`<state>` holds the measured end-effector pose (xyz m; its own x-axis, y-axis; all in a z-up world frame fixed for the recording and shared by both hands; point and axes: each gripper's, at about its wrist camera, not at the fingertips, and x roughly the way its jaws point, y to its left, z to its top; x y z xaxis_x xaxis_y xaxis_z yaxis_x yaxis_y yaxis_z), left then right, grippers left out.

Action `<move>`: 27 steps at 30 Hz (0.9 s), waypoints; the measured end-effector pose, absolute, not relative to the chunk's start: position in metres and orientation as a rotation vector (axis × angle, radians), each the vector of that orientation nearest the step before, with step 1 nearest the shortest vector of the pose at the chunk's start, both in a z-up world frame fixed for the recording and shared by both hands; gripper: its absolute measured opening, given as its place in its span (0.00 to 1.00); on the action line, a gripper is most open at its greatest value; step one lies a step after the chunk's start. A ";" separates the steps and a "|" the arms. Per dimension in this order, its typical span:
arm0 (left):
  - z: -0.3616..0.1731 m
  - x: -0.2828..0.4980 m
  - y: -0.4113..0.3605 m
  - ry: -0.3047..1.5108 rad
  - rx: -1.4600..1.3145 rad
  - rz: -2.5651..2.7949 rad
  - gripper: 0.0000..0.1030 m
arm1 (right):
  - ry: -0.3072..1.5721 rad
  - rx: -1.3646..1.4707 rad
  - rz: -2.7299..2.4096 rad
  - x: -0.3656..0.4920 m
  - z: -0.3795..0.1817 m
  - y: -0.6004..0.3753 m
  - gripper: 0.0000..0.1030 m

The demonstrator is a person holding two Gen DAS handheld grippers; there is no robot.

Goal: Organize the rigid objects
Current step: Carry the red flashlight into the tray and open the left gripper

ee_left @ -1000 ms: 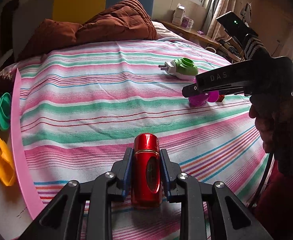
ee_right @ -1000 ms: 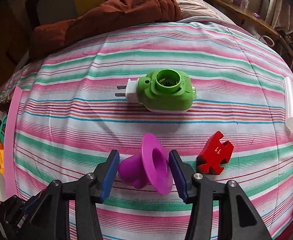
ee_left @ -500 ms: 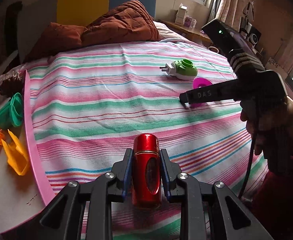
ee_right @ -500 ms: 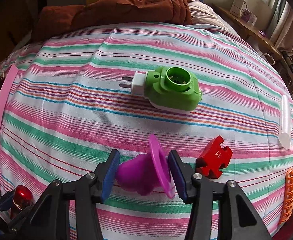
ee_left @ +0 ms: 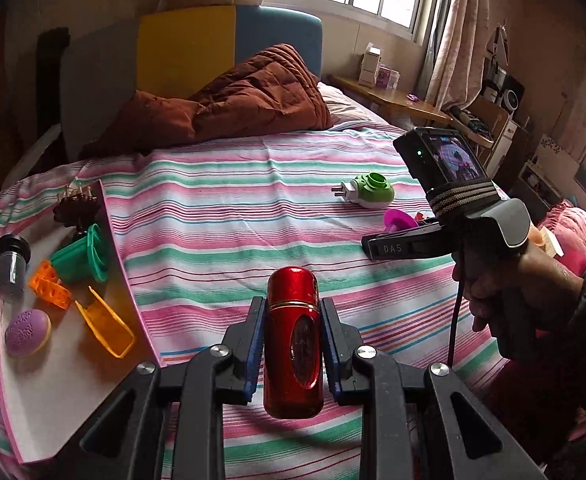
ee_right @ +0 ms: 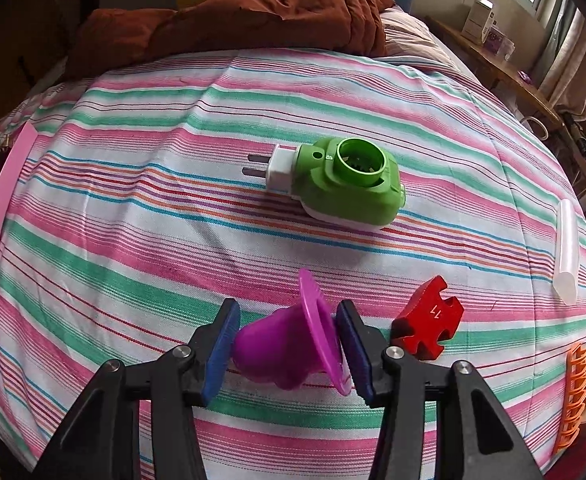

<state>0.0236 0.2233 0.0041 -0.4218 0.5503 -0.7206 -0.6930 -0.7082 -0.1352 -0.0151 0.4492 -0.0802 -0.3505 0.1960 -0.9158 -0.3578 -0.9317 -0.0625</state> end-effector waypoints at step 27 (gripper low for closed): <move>-0.007 -0.025 0.113 0.021 -1.157 2.338 0.26 | 0.118 -1.532 2.331 -0.020 -0.083 0.446 0.49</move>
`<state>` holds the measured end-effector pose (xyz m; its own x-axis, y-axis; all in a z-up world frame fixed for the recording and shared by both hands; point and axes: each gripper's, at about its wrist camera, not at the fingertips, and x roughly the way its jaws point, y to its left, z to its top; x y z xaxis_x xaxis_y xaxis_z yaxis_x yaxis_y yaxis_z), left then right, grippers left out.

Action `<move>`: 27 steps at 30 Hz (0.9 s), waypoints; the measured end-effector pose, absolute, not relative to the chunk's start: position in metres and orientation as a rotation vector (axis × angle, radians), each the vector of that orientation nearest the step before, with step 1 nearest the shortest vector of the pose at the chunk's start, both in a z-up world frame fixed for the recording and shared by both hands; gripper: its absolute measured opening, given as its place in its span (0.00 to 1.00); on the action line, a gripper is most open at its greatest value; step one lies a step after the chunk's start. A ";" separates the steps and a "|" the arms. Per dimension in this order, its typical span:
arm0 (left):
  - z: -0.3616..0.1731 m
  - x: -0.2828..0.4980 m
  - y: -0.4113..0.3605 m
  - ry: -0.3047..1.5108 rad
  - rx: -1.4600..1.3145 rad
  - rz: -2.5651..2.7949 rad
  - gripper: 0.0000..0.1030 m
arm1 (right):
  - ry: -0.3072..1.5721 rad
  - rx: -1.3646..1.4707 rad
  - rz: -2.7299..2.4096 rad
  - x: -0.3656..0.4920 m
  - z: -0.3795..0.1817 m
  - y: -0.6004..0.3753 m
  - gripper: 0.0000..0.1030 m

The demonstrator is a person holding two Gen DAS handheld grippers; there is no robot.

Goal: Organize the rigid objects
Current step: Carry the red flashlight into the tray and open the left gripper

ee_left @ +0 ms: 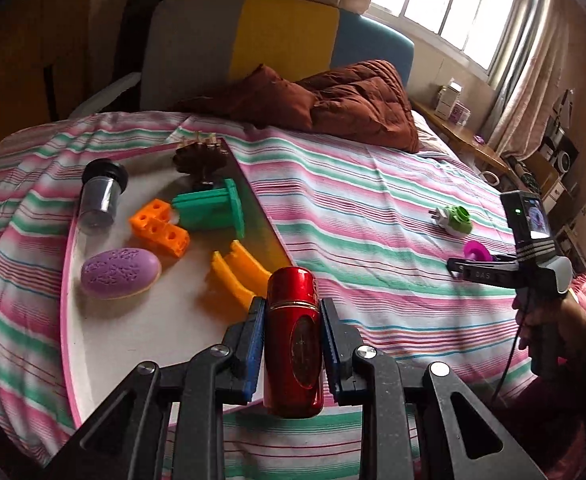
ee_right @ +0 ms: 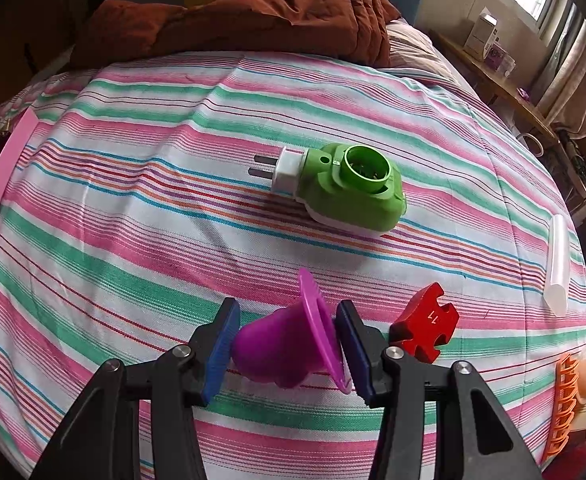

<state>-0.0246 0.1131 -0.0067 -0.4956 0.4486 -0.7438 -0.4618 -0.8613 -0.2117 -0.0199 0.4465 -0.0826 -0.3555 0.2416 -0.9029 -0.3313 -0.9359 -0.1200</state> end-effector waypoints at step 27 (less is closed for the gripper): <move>-0.023 -0.059 0.059 0.165 -1.196 2.640 0.41 | 0.105 -1.528 2.327 -0.020 -0.084 0.444 0.49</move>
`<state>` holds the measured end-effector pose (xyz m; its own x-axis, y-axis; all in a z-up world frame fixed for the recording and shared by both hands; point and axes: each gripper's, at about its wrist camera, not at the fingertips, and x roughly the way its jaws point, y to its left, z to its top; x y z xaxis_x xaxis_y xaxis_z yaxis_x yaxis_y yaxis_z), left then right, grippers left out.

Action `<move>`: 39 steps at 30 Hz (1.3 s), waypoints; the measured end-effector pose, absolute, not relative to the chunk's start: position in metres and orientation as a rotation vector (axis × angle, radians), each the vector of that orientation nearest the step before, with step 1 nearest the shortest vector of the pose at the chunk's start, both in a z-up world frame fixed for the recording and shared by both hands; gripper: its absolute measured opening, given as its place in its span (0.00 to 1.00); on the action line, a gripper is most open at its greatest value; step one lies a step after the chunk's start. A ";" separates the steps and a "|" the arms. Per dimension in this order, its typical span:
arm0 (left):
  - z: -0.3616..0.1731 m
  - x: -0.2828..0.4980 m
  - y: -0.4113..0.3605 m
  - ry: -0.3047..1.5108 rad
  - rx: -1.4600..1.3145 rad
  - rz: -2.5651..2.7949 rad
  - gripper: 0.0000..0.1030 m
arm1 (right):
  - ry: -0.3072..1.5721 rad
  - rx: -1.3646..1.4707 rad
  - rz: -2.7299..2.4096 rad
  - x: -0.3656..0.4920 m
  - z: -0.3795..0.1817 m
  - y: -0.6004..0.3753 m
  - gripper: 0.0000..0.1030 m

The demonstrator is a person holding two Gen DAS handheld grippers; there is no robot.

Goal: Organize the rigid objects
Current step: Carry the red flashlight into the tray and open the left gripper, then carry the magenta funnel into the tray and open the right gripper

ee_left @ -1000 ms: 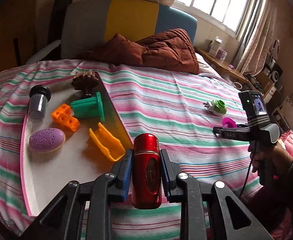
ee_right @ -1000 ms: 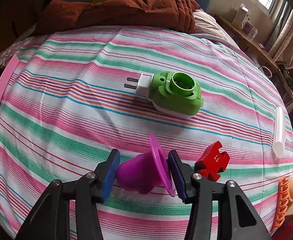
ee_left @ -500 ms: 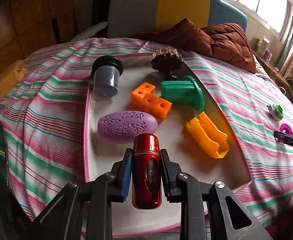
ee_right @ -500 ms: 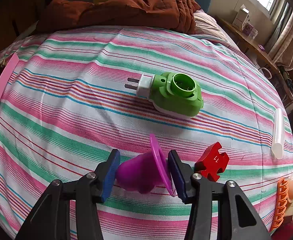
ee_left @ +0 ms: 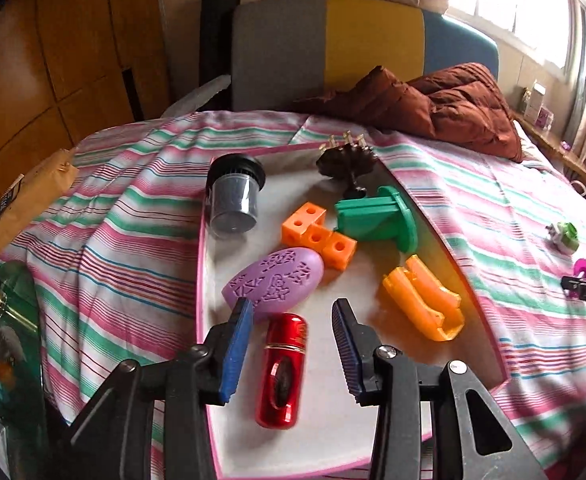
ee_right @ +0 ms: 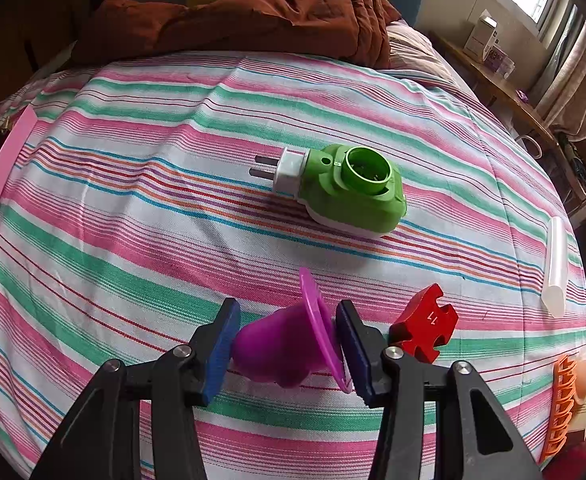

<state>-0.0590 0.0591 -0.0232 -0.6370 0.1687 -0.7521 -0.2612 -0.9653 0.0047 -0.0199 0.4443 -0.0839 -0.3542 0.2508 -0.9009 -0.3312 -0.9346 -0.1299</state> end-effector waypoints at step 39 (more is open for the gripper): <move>-0.015 -0.035 0.076 0.090 -1.167 2.515 0.42 | 0.239 -1.571 2.356 -0.009 -0.078 0.413 0.48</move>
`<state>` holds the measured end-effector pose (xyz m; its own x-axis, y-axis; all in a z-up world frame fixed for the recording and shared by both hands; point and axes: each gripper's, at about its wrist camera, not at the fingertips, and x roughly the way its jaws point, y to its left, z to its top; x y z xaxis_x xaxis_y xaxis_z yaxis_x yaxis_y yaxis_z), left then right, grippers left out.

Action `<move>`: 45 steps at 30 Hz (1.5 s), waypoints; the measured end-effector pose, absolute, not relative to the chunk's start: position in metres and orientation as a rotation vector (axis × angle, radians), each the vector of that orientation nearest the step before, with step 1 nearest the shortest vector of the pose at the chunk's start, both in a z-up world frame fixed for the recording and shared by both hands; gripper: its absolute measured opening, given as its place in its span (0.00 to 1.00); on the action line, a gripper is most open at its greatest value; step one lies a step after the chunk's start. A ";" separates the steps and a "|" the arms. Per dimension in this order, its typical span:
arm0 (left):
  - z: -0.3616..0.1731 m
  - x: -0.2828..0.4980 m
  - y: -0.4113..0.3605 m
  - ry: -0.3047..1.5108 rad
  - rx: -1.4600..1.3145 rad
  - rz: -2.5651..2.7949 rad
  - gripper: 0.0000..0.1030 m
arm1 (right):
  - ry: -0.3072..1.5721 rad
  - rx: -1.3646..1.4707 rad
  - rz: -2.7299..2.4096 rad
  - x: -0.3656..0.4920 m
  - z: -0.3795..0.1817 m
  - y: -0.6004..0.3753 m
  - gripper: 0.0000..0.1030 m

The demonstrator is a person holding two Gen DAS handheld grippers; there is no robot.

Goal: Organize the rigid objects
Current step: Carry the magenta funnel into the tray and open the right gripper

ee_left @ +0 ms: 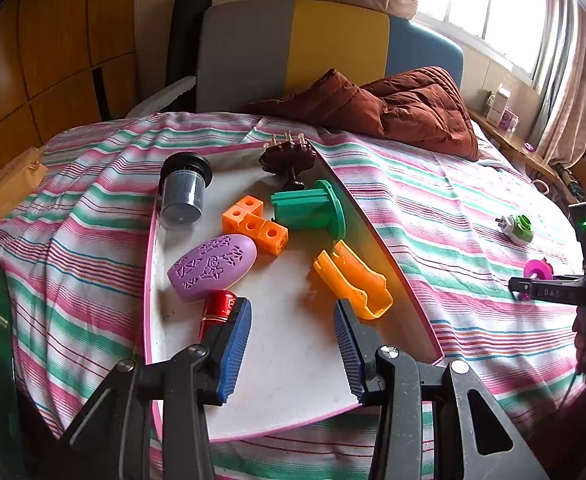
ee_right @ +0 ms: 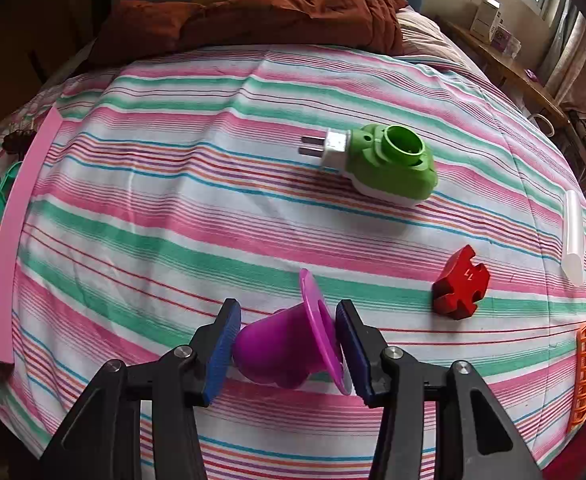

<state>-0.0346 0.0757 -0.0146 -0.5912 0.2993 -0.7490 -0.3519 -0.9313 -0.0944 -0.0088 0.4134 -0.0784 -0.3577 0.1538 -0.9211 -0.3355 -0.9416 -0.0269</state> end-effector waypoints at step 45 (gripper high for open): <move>-0.022 -0.047 -0.004 -0.106 -1.208 2.674 0.42 | 0.224 -1.739 2.881 -0.130 -0.054 0.152 0.46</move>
